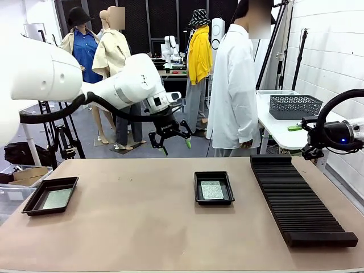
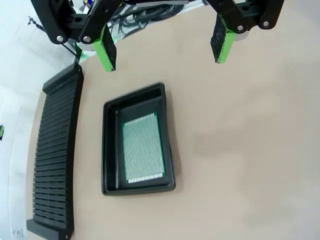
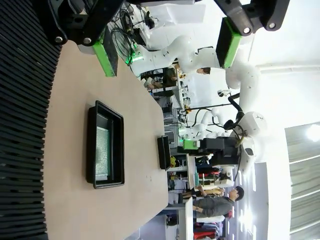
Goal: Inspect and transfer BCBs to ESD trays.
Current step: Pick up the ESD tray and place it on the left side of the table.
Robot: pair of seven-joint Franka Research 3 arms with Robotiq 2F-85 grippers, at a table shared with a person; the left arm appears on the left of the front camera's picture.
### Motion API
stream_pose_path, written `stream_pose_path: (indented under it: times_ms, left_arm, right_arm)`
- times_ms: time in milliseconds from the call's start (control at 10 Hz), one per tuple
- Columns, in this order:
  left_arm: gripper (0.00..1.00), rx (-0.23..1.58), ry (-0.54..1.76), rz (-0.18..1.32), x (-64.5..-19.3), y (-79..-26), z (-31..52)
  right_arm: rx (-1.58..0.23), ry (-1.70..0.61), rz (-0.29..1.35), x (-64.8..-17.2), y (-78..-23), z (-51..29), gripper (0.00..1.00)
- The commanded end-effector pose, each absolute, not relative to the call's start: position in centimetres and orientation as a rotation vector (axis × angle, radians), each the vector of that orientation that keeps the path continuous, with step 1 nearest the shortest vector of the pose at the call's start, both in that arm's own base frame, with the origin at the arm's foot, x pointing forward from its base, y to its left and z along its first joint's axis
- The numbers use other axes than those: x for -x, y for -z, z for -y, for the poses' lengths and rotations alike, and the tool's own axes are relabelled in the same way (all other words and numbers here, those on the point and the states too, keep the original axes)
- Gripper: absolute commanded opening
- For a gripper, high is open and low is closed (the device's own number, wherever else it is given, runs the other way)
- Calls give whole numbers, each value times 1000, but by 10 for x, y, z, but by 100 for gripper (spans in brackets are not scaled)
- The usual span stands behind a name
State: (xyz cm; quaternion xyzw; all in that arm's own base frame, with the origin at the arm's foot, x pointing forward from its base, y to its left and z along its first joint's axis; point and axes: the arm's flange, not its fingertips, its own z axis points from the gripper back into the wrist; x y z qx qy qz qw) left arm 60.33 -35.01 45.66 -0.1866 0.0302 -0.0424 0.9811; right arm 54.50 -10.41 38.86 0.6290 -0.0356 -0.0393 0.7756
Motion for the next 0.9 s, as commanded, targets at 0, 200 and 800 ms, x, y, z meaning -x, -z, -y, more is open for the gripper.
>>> stream_pose_path:
  times_ms: [0, 200, 800]
  left_arm:
    - [100, 360, 41, -34, -607, -434, 365]
    - [100, 369, 40, -13, -607, -409, 380]
    - [100, 333, 53, 86, -606, -354, 401]
  right_arm:
    - [-1352, 87, 61, -547, -390, 103, 100]
    - [-1352, 87, 61, -547, -390, 103, 100]
    - [-1352, 87, 61, -547, -390, 103, 100]
